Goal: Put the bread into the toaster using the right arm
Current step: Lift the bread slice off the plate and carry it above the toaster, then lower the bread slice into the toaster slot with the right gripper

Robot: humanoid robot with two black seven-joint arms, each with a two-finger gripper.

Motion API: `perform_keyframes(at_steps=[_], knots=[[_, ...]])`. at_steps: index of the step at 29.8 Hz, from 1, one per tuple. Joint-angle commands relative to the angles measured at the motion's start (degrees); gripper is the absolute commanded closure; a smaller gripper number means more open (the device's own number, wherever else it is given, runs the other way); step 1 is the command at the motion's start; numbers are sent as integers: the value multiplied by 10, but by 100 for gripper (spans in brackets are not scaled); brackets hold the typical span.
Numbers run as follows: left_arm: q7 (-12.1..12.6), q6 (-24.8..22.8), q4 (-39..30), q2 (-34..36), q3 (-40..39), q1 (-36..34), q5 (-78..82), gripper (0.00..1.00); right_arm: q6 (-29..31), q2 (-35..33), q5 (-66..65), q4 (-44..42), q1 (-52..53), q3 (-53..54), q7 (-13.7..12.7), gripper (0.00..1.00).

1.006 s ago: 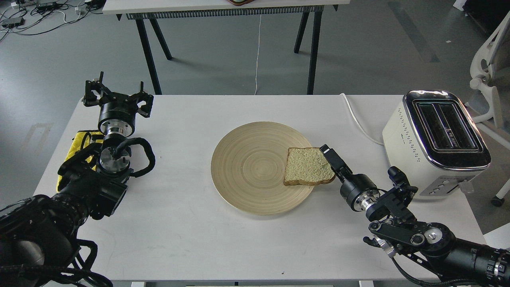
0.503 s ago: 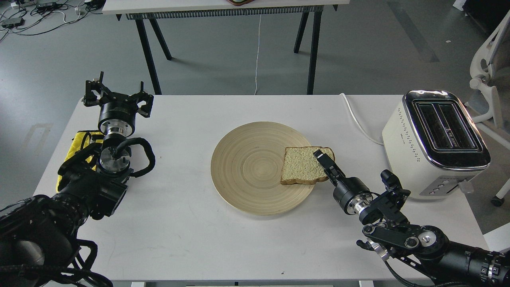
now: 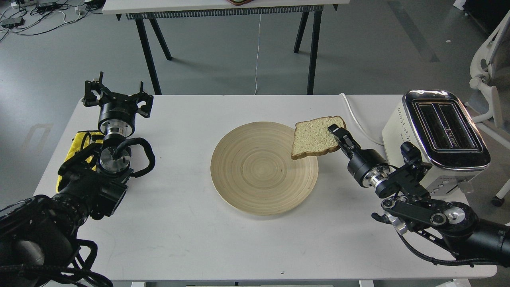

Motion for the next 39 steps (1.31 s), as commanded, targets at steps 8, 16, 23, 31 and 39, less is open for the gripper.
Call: perform_keyframes(at_steps=[8,16,23,31,39], knots=[[0,0,-1,0,0,0,0,0,48,-291,-78,29,196,-14,-31,100],[0,0,0,0,0,0,0,0,169,-409,-242,34,196,-18,-6,100],[0,0,0,0,0,0,0,0,196,-413,-261,30,152,-39,10,100],[0,0,0,0,0,0,0,0,196,-406,-260,31,140,-78,10,100],[0,0,-1,0,0,0,0,0,196,-402,-259,33,128,-86,10,100]])
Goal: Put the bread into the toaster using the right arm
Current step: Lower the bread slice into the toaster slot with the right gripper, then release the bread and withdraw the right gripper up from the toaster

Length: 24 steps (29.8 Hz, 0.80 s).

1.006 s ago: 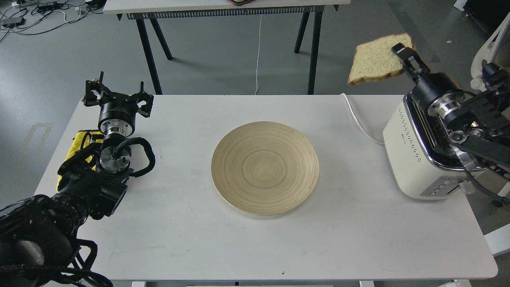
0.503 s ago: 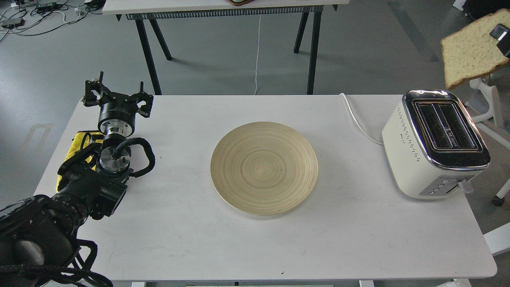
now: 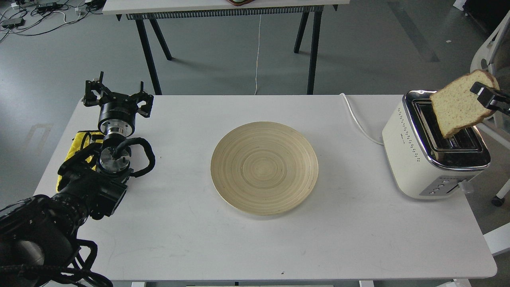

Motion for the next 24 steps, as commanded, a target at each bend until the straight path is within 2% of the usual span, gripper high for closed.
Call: perform_keyframes(at_steps=[1,11,14,15,16,17,18,19,20,24], knots=[[0,0,0,0,0,0,0,0,-1,6,0,1,-9,0,0,100],[0,0,0,0,0,0,0,0,-3,12,1,-1,-25,0,-1,99],[0,0,0,0,0,0,0,0,-4,18,1,-2,-41,0,-3,95],[0,0,0,0,0,0,0,0,-6,24,2,-3,-46,1,-3,88],[0,0,0,0,0,0,0,0,-6,32,3,-3,-49,1,-2,78],[0,0,0,0,0,0,0,0,-6,38,5,-1,-51,1,-2,61],[0,0,0,0,0,0,0,0,-7,40,8,0,-53,2,-2,36],[0,0,0,0,0,0,0,0,-7,41,9,2,-54,4,-2,29],[0,0,0,0,0,0,0,0,-6,41,10,2,-54,4,-2,28],[0,0,0,0,0,0,0,0,-4,49,10,6,-51,23,-3,11]])
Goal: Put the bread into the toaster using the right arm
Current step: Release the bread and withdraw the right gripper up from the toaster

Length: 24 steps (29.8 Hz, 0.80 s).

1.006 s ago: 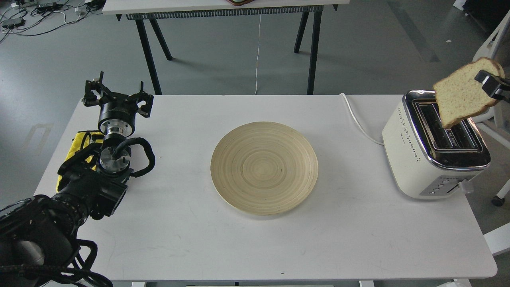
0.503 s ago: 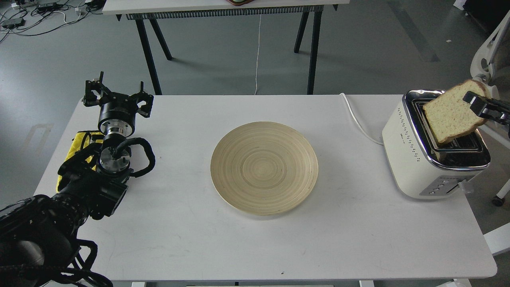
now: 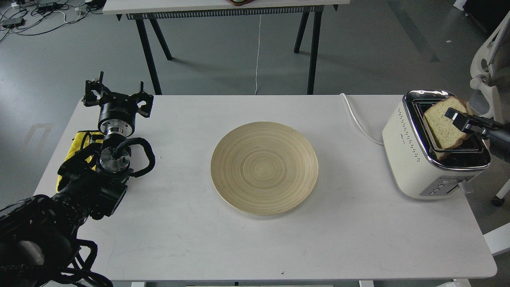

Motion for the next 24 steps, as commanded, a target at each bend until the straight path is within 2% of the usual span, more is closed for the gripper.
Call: perform_keyframes(at_steps=[1,3,11,14,18,20,22,24], knots=[[0,0,0,0,0,0,0,0,5,4,0,6,3,21,-2,6],[0,0,0,0,0,0,0,0,12,-1,0,13,5,40,-4,3],[0,0,0,0,0,0,0,0,55,0,27,17,18,158,-6,3],[0,0,0,0,0,0,0,0,71,19,139,38,17,212,-5,2],[0,0,0,0,0,0,0,0,94,88,377,50,16,238,2,2],[0,0,0,0,0,0,0,0,94,121,451,52,14,242,5,2],[0,0,0,0,0,0,0,0,94,158,494,48,8,243,20,2],[0,0,0,0,0,0,0,0,94,198,521,45,-8,245,47,2]])
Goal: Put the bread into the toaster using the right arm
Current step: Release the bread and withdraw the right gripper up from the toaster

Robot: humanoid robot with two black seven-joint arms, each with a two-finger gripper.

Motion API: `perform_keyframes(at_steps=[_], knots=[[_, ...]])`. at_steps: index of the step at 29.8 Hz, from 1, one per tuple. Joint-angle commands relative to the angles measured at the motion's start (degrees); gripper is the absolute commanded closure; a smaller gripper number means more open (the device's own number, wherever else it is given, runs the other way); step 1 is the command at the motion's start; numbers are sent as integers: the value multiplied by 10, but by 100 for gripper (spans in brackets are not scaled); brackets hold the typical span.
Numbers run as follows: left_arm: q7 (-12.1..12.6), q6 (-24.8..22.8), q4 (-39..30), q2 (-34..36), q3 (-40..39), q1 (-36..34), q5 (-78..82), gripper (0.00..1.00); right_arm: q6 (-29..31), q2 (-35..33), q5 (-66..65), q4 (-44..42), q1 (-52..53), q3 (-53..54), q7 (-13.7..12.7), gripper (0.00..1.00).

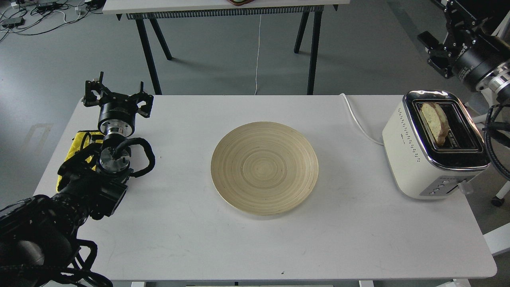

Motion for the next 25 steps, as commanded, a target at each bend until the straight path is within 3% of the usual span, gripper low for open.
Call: perform_keyframes(at_steps=[1,4,7,12,15,25], knots=[[0,0,0,0,0,0,0,0,1,76,65,-6,-27,6,42,2],[0,0,1,0,0,0,0,0,12,136,94,-19,-60,23,61,2],[0,0,0,0,0,0,0,0,65,201,110,-70,-102,65,62,2],[0,0,1,0,0,0,0,0,208,351,124,-266,-154,175,62,2],[0,0,1,0,0,0,0,0,240,419,124,-359,-152,209,62,2],[0,0,0,0,0,0,0,0,229,430,124,-366,-149,218,62,2]])
